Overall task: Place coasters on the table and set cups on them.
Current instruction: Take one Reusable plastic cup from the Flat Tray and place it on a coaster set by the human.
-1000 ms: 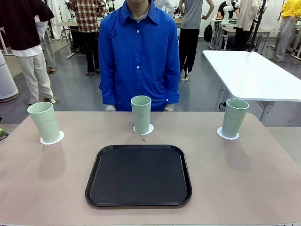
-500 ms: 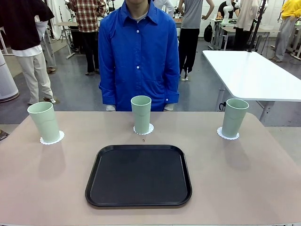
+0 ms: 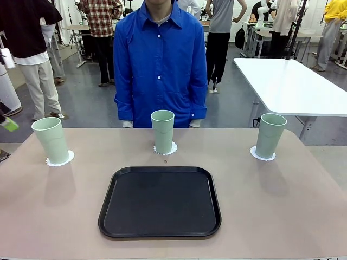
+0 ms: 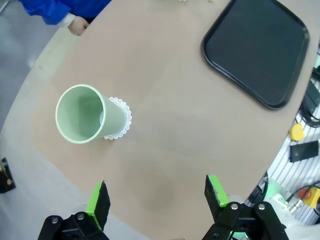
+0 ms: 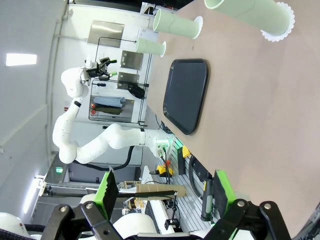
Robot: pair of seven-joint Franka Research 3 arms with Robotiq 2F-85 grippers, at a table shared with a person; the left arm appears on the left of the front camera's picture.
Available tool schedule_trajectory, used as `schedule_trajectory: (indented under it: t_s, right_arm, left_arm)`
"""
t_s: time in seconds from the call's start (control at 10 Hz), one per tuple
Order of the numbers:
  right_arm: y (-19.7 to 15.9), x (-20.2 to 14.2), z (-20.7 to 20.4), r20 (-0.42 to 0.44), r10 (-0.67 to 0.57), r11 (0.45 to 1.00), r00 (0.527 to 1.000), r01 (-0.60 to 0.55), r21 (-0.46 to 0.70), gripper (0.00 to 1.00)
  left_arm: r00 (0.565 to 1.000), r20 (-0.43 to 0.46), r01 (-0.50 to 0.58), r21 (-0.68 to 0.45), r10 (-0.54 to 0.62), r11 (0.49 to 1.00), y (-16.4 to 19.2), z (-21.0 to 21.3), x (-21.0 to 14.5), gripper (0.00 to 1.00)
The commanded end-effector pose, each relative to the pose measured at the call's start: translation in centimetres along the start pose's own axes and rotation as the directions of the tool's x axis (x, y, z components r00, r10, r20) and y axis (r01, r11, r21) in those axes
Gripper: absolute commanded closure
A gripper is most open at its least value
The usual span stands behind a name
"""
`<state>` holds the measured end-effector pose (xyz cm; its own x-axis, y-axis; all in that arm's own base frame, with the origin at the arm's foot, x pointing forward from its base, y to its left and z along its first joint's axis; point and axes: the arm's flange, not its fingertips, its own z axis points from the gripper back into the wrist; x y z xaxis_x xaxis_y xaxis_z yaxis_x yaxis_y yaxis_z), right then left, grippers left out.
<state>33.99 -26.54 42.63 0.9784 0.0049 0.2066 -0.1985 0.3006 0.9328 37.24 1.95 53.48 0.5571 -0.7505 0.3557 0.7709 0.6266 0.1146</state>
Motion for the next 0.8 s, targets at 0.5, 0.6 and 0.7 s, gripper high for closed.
schedule_trajectory:
  t_s: [0.5,0.6,0.7]
  right_arm:
    - [0.2,-0.1,0.1,-0.003,-0.01,1.0,1.0,0.01,-0.003,0.0]
    - [0.2,-0.1,0.1,-0.003,-0.01,1.0,1.0,0.01,-0.003,0.0]
    - [0.2,-0.1,0.1,-0.003,-0.01,1.0,1.0,0.01,-0.003,0.0]
  left_arm:
    - [0.998,-0.064,-0.015,-0.003,0.015,1.0,-0.6,-3.2,2.1,0.0]
    - [0.998,-0.064,-0.015,-0.003,0.015,1.0,-0.6,-3.2,2.1,0.0]
    - [0.998,-0.064,-0.015,-0.003,0.015,1.0,-0.6,-3.2,2.1,0.0]
